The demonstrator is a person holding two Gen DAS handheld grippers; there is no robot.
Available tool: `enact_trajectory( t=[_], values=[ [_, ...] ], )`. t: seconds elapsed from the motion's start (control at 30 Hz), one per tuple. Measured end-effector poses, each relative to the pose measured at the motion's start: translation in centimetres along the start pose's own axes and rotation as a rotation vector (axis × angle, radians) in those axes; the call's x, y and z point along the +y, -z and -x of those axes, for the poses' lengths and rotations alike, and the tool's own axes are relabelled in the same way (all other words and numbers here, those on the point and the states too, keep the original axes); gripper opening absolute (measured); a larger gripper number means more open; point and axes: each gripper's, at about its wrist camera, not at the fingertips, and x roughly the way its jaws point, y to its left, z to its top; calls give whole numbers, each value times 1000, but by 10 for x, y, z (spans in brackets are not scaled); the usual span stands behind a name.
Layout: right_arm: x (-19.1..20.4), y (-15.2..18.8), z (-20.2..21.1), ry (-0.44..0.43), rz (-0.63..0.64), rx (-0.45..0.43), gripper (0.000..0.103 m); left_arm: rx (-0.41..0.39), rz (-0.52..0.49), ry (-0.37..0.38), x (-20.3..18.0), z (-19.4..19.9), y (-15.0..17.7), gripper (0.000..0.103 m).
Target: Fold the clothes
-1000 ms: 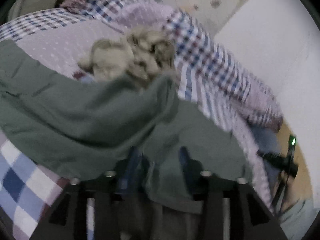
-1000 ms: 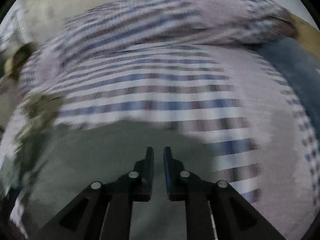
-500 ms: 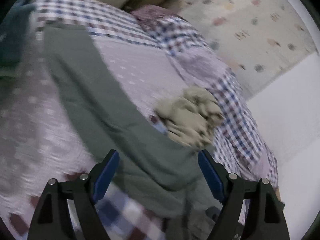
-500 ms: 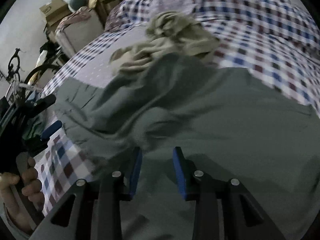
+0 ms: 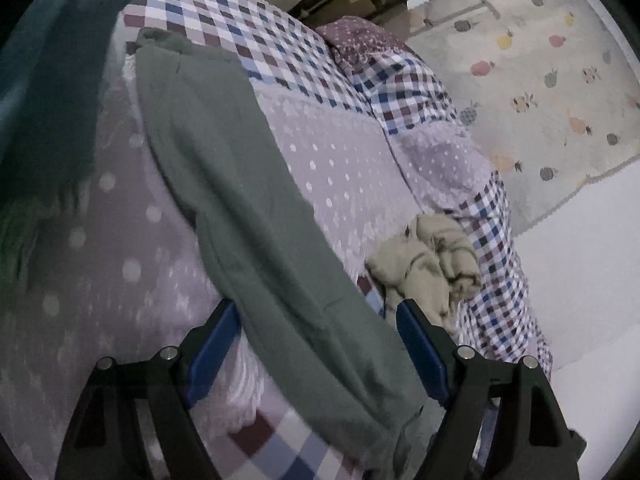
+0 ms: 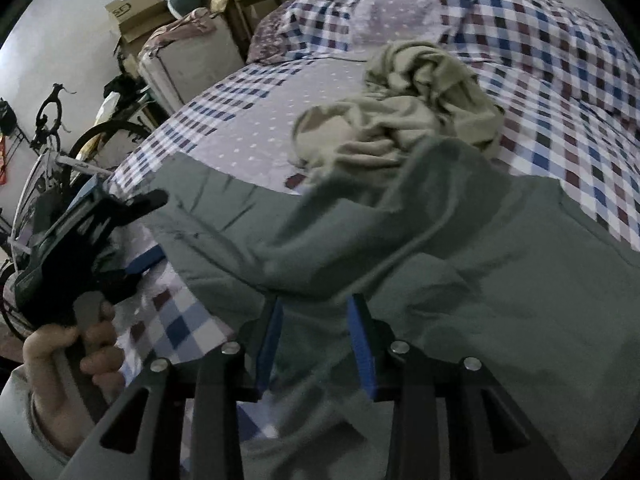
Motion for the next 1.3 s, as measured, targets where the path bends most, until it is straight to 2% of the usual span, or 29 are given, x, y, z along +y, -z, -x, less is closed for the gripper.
enact_trajectory(
  t=[0.13,0.27,0.33,0.4,0.43,0.47,0.5,0.6,0.7,0.77,0.83,0.93,0.97,1.0,1.07,1.1,1.13,1.17,1.2,1.23,1.27,1.3],
  values=[
    [16,-12,-2,-13,37,9,37,-18,42,17,8,-4,-21,84],
    [29,-24,2,-35,54,-14,39,-54,51,-12,19,-3,-39,84],
    [34,-26,4,-45,52,-28,39,-71,45,-27,20,-4,-43,79],
    [36,-26,8,-50,52,-37,39,-84,7,-73,15,-7,-40,50],
    [37,-25,11,-52,51,-44,39,-61,-10,-72,12,-12,-38,8],
    [36,-24,15,-51,48,-55,39,-39,-28,-70,10,-17,-37,1],
    [34,-23,20,-49,40,-67,39,-26,-47,-55,6,-21,-33,1],
    [20,-18,42,-45,-16,-128,39,-55,-158,-30,-19,-18,-18,1],
    [-11,-4,81,-40,-123,-233,40,-104,-418,38,-81,-3,21,1],
    [-35,8,105,-22,-201,-299,40,-97,-704,115,-132,6,73,1],
    [-70,31,129,-3,-316,-365,43,13,-1085,192,-175,5,156,1],
    [-121,66,147,30,-480,-367,45,193,-1470,176,-181,-14,256,1],
    [-130,74,148,38,-499,-350,45,266,-1546,154,-175,-25,278,2],
    [-138,81,149,45,-517,-332,45,306,-1620,104,-168,-34,297,2],
    [-140,90,150,56,-489,-291,45,261,-1691,56,-166,-35,310,3],
    [-137,91,149,60,-465,-276,45,260,-1680,68,-168,-33,308,6],
    [-133,90,148,62,-435,-264,45,259,-1669,79,-170,-31,306,16],
    [-126,86,148,60,-396,-256,45,281,-1637,102,-170,-30,300,34],
    [-120,82,147,58,-357,-248,45,303,-1605,125,-171,-29,295,45],
    [-113,78,147,56,-320,-241,45,311,-1582,142,-170,-26,291,65],
    [-108,76,147,61,-294,-244,45,309,-1558,154,-169,-23,286,76],
    [-102,72,145,59,-274,-250,45,322,-1506,163,-165,-19,277,79]
  ],
)
